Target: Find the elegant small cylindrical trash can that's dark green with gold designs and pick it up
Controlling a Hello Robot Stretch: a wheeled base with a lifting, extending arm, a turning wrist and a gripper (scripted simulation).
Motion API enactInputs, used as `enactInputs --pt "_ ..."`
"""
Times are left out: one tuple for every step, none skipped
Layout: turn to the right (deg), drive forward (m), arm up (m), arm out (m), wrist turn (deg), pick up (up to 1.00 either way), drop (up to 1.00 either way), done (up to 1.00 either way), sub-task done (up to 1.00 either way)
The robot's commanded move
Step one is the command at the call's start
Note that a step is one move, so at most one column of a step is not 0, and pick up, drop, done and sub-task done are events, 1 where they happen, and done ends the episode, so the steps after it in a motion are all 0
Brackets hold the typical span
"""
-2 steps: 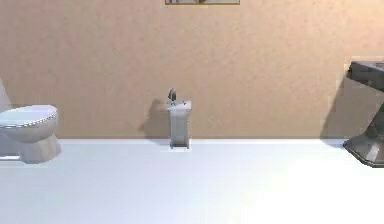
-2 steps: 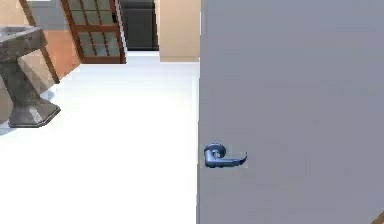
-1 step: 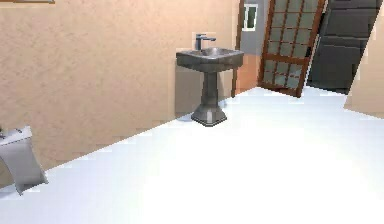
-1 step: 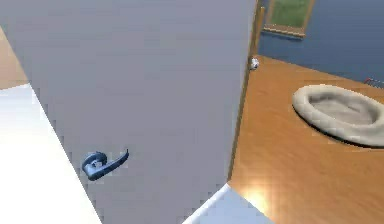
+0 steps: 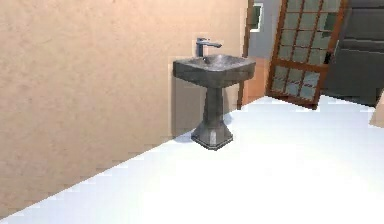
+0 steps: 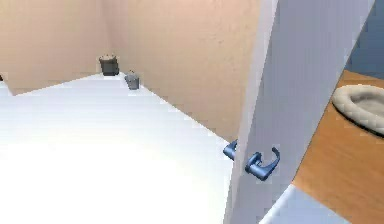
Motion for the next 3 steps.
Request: enactInputs --pt "42.0 0.00 0.00 0.00 0.0 0.00 0.00 0.00 0.00" --pt "0.0 0.40 0.00 0.00 0.0 0.00 0.00 0.00 0.00" --pt "12.0 0.00 0.00 0.00 0.0 0.00 0.00 0.00 0.00"
